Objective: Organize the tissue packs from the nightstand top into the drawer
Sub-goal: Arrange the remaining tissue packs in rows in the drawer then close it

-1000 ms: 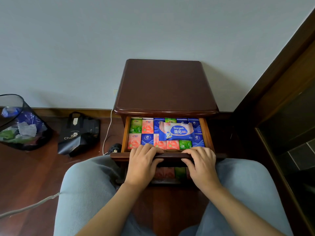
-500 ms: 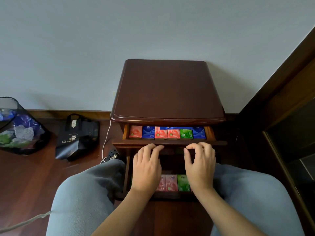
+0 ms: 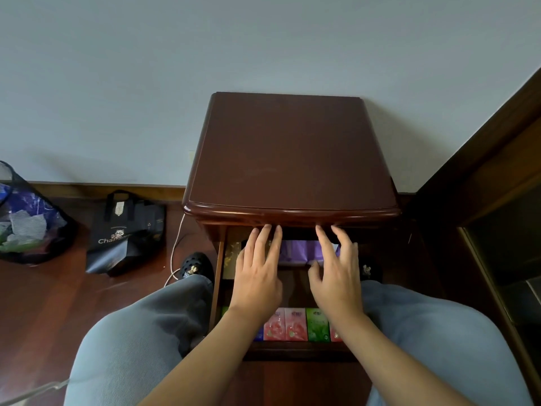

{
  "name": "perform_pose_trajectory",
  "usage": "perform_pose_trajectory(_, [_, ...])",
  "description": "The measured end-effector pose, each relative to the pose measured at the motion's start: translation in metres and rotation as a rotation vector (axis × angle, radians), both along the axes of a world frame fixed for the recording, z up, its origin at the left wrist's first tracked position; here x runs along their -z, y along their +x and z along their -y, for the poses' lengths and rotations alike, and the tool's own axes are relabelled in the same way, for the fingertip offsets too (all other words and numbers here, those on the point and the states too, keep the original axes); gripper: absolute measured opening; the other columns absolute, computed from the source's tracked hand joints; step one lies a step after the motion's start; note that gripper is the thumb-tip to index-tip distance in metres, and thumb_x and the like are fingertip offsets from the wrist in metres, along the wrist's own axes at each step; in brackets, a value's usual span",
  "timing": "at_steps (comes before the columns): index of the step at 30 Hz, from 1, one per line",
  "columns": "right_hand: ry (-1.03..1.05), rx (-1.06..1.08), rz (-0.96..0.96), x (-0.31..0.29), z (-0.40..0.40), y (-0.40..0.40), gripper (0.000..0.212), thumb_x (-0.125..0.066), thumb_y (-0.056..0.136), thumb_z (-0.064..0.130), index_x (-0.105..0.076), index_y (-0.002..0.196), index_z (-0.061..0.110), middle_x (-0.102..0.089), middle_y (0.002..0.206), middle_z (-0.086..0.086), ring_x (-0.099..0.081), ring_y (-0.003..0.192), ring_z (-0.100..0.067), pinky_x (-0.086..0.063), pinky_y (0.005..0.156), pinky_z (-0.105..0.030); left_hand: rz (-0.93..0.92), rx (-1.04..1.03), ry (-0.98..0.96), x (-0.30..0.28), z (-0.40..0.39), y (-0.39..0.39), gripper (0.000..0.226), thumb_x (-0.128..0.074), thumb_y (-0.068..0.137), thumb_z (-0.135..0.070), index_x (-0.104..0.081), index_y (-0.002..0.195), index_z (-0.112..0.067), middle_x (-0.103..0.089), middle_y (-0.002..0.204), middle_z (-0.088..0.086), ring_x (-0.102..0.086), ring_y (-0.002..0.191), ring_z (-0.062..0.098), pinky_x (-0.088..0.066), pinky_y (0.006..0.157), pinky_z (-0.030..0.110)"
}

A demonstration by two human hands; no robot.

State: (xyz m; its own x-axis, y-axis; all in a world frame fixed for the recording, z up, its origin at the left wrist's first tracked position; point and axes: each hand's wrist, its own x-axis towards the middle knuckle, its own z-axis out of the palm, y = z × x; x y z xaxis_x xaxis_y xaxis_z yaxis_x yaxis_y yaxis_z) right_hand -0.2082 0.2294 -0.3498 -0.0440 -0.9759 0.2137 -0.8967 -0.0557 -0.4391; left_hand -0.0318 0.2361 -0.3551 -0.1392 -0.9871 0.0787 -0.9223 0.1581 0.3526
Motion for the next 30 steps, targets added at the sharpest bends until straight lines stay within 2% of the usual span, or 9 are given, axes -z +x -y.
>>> perform_pose_trajectory(5, [0.001, -0.004, -0.012, 0.006, 0.006, -0.001, 0.075, -0.072, 0.091, 0.012, -0.041, 0.159, 0.024, -0.031, 0.159, -0.003, -0.033, 0.149, -0.025, -0.047, 0.113, -0.056, 0.018, 0.016, 0.045, 0.003, 0.009, 0.003, 0.104, -0.058, 0.096, -0.025, 0.023, 0.160, -0.034, 0.009, 0.172, -0.002, 0.011, 0.159, 0.023, -0.007, 0.128, 0.045])
perform_pose_trajectory(9, [-0.005, -0.017, -0.059, 0.007, 0.005, -0.004, 0.075, -0.073, 0.091, 0.017, -0.041, 0.158, 0.025, -0.033, 0.160, -0.002, -0.036, 0.148, -0.025, -0.037, 0.121, -0.055, 0.030, 0.026, 0.055, 0.001, 0.007, 0.003, 0.105, -0.059, 0.095, -0.025, 0.023, 0.160, -0.033, 0.011, 0.172, -0.001, 0.009, 0.159, 0.023, -0.008, 0.128, 0.044])
perform_pose_trajectory(13, [-0.055, -0.040, -0.108, 0.004, -0.008, -0.008, 0.059, -0.072, 0.090, 0.023, -0.053, 0.146, 0.021, -0.046, 0.150, -0.003, -0.048, 0.135, -0.024, -0.042, 0.116, -0.050, 0.000, 0.006, 0.029, -0.003, -0.011, 0.002, 0.090, -0.056, 0.095, -0.024, -0.001, 0.166, -0.024, -0.009, 0.172, 0.007, -0.014, 0.157, 0.026, -0.023, 0.127, 0.045])
perform_pose_trajectory(17, [-0.051, -0.107, -0.120, 0.008, -0.040, -0.017, 0.037, -0.067, 0.094, 0.034, -0.059, 0.128, 0.025, -0.059, 0.122, 0.004, -0.058, 0.113, -0.019, -0.048, 0.099, -0.037, 0.004, -0.007, -0.036, 0.003, -0.044, 0.006, 0.071, -0.063, 0.090, -0.028, -0.035, 0.155, -0.018, -0.043, 0.150, 0.008, -0.049, 0.135, 0.027, -0.046, 0.109, 0.044])
perform_pose_trajectory(19, [0.009, -0.180, -0.133, 0.013, -0.062, -0.021, 0.036, -0.063, 0.095, 0.045, -0.059, 0.126, 0.028, -0.060, 0.118, 0.008, -0.060, 0.106, -0.014, -0.048, 0.093, -0.033, 0.028, -0.028, -0.010, 0.010, -0.065, 0.007, 0.067, -0.063, 0.091, -0.038, -0.038, 0.151, -0.020, -0.048, 0.141, 0.005, -0.054, 0.125, 0.024, -0.048, 0.103, 0.039])
perform_pose_trajectory(21, [0.114, -0.241, -0.171, 0.018, -0.082, -0.025, 0.045, -0.053, 0.094, 0.059, -0.056, 0.129, 0.032, -0.059, 0.119, 0.012, -0.059, 0.106, -0.010, -0.047, 0.092, -0.031, 0.062, -0.038, 0.086, 0.015, -0.086, 0.007, 0.068, -0.057, 0.095, -0.049, -0.034, 0.154, -0.024, -0.044, 0.142, 0.000, -0.051, 0.127, 0.019, -0.045, 0.103, 0.035])
perform_pose_trajectory(25, [0.361, -0.315, -0.179, 0.028, -0.107, -0.028, 0.066, -0.045, 0.086, 0.080, -0.049, 0.133, 0.035, -0.052, 0.125, 0.013, -0.052, 0.116, -0.011, -0.041, 0.097, -0.031, 0.043, -0.003, 0.273, 0.023, -0.115, 0.003, 0.065, -0.053, 0.094, -0.065, -0.036, 0.147, -0.032, -0.046, 0.138, -0.008, -0.049, 0.127, 0.015, -0.042, 0.102, 0.033])
perform_pose_trajectory(27, [0.460, -0.356, -0.253, 0.032, -0.114, -0.027, 0.068, -0.047, 0.085, 0.079, -0.049, 0.136, 0.034, -0.051, 0.133, 0.011, -0.049, 0.126, -0.014, -0.038, 0.104, -0.034, 0.063, 0.044, 0.351, 0.022, -0.122, 0.001, 0.064, -0.061, 0.090, -0.063, -0.039, 0.143, -0.034, -0.049, 0.138, -0.008, -0.048, 0.130, 0.016, -0.041, 0.103, 0.035])
perform_pose_trajectory(30, [0.501, -0.352, -0.325, 0.035, -0.124, -0.030, 0.053, -0.057, 0.091, 0.066, -0.052, 0.133, 0.035, -0.052, 0.132, 0.011, -0.049, 0.127, -0.017, -0.039, 0.102, -0.035, 0.161, 0.090, 0.386, 0.020, -0.128, 0.004, 0.052, -0.066, 0.093, -0.042, -0.045, 0.139, -0.030, -0.049, 0.140, -0.003, -0.045, 0.130, 0.021, -0.039, 0.104, 0.037])
